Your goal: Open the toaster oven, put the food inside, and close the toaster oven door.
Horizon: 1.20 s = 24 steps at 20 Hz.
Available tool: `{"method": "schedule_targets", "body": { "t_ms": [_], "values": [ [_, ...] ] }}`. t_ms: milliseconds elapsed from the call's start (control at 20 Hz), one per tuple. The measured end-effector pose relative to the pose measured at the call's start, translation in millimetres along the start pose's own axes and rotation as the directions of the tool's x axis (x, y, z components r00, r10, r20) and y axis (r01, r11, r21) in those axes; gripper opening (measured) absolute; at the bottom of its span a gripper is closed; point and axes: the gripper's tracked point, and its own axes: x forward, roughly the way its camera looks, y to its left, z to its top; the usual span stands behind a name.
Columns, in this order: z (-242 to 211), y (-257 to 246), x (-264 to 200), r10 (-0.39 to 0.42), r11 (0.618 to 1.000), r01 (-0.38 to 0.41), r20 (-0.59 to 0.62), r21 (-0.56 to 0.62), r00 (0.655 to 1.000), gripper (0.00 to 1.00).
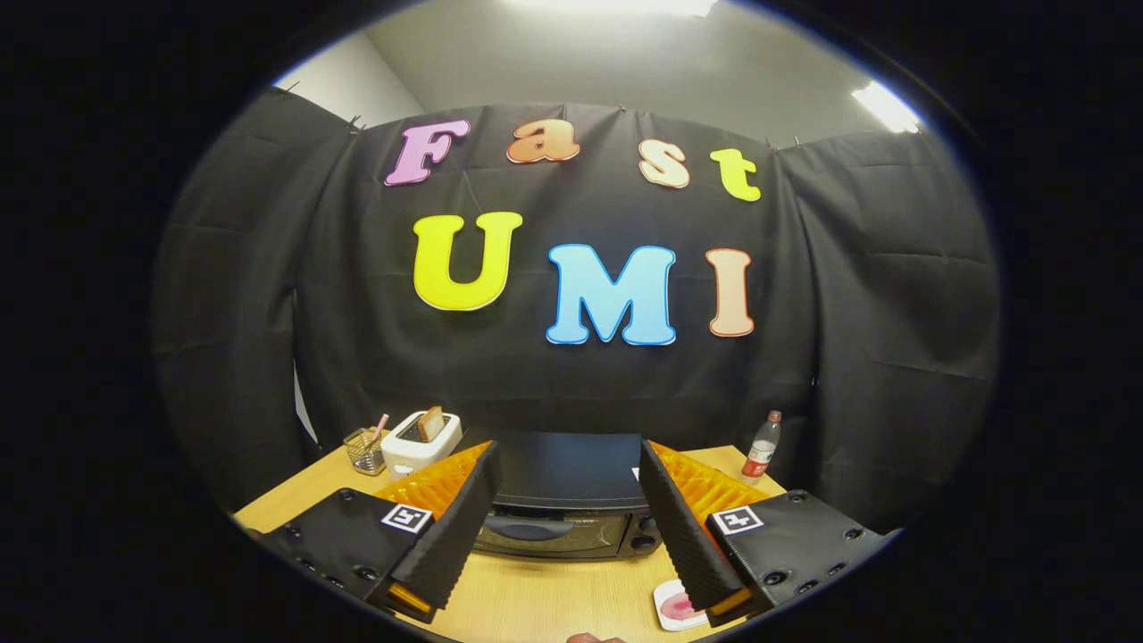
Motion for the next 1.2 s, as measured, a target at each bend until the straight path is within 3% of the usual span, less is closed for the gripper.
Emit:
{"method": "schedule_targets", "body": {
  "t_ms": [400, 1200],
  "values": [
    [-44, 11, 52, 0.017, 1.0, -0.019, -0.119, -0.018, 0.993, 0.98],
    [-140, 45, 117, 0.089, 0.995, -0.095, -0.349, 0.0, 0.933, 0.98]
  ]
}}
